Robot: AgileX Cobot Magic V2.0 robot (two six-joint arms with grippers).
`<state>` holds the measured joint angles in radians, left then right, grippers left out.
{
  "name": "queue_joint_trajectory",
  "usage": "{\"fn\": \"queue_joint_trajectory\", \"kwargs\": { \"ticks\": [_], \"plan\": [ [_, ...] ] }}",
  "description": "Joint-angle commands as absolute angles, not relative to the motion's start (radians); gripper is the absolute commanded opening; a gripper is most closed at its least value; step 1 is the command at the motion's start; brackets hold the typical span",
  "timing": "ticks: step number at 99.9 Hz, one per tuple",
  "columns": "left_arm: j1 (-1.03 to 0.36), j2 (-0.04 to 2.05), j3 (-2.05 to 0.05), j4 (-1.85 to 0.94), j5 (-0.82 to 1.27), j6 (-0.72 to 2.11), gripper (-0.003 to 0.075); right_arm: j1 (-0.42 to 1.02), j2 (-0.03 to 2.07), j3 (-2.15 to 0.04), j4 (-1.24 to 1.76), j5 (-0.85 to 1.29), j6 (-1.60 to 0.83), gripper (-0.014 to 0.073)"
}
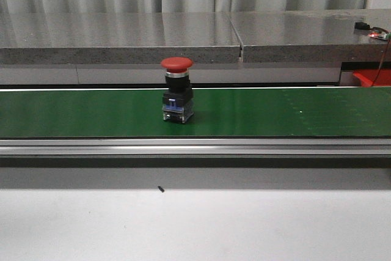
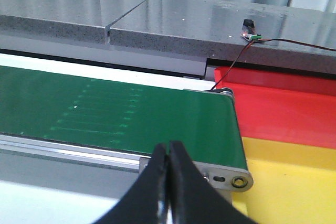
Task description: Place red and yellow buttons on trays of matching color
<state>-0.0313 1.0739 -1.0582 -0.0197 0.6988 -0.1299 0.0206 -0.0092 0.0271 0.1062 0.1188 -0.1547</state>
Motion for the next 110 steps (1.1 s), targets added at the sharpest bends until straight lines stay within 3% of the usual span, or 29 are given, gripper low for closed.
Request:
{"fn": "queue_joint_trajectory", "kwargs": {
  "ticks": [1, 40, 63, 77, 88, 89, 95, 98, 110],
  "plan": [
    [-0.047, 0.959, -1.015, -0.016, 0.623, -0.130, 0.0690, 0.023, -0.024, 0.011, 0.101, 0.037, -0.154, -0.0068],
    [-0.047, 0.459, -0.727, -0.044, 0.647, -0.130, 0.0690, 0.023, -0.024, 0.011, 0.101, 0.035, -0.154, -0.0068],
    [-0.047, 0.312, -0.693, -0.040, 0.776, -0.130, 0.0663, 0.023, -0.024, 0.011, 0.101, 0.024, -0.154, -0.0068],
    [-0.047, 0.302, -0.693, -0.033, 0.823, -0.130, 0.0484, 0.023, -0.024, 0.011, 0.101, -0.053, -0.154, -0.0068],
    [-0.047, 0.302, -0.691, -0.033, 0.818, -0.130, 0.0206, 0.023, -0.024, 0.011, 0.101, -0.109, -0.154, -0.0068],
    [-0.047, 0.302, -0.691, -0.033, 0.817, -0.130, 0.0206, 0.023, -0.024, 0.009, 0.102, -0.109, -0.154, -0.0068],
    [-0.047, 0.302, -0.691, -0.033, 0.804, -0.130, 0.0031, 0.023, -0.023, -0.001, 0.126, -0.100, -0.154, -0.0068],
    [-0.047, 0.302, -0.691, -0.033, 0.797, -0.130, -0.0016, 0.023, -0.023, -0.011, 0.144, -0.085, -0.154, -0.0068],
    [-0.047, 0.302, -0.691, -0.033, 0.790, -0.130, -0.0020, 0.023, -0.022, -0.075, 0.193, -0.005, -0.154, -0.0068]
  ]
}}
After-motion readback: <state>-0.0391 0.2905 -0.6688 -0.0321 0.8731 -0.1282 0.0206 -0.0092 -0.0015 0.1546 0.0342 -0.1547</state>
